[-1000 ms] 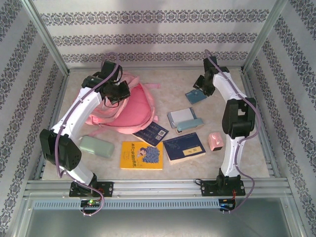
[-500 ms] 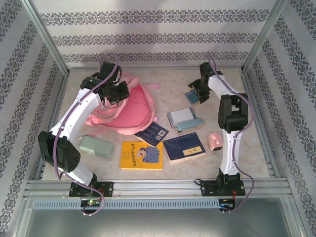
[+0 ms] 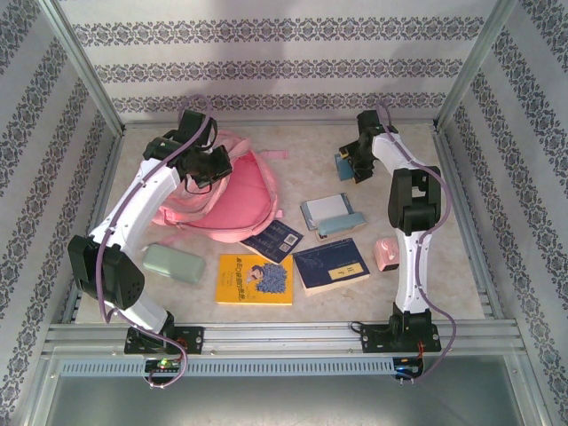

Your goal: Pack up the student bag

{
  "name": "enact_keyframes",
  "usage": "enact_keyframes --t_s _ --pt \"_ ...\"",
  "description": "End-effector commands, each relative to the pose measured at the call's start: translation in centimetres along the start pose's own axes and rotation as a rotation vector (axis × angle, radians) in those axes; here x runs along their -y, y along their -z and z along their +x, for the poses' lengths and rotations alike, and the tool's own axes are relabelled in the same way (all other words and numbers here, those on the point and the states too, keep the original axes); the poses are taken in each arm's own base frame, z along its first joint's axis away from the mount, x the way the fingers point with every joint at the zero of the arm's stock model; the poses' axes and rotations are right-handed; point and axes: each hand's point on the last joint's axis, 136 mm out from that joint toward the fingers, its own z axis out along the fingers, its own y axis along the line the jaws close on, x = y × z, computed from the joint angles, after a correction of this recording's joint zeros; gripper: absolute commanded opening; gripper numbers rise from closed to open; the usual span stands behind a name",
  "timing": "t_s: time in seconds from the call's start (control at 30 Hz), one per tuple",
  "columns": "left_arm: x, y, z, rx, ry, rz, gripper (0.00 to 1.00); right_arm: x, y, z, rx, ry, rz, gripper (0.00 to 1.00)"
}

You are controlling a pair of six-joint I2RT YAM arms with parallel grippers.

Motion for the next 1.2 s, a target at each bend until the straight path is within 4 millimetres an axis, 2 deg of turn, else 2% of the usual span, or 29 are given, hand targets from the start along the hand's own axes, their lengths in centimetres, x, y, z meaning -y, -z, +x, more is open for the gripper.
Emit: enact_keyframes --t_s 0.0,0.13,0.27,0.43,0.63,0.97,1.17 --pt "0.0 0.5 -1.2 0.035 0.009 0.014 0.0 0.1 0.2 -0.4 -0.006 0.015 -0.002 0.77" --pt "0.2 0.5 -1.5 0.038 0.01 0.022 0.0 -1.2 1.9 -0.6 -0.018 0.031 -0.072 0.81" --pt "0.2 0.6 -1.6 0.04 0.012 0.025 0.0 -2.2 3.6 -0.8 -0.013 0.05 -0.117 0.89" --pt "0.1 0.6 -1.6 0.039 0.011 0.026 0.0 -2.1 4.8 -1.0 -0.003 0.053 -0.127 0.91" --pt "-0.3 0.7 -1.7 0.047 0.015 0.016 0.0 -0.3 2.0 0.0 -0.033 -0.107 -0.132 0.85" --pt "-0.6 0.7 -1.4 0.039 0.014 0.011 0.0 -1.0 -0.5 -0.8 0.021 -0.183 -0.152 0.87" --pt "-0.8 0.7 -1.4 0.039 0.006 0.005 0.0 -0.6 -1.8 -1.4 0.029 -0.218 -0.121 0.83"
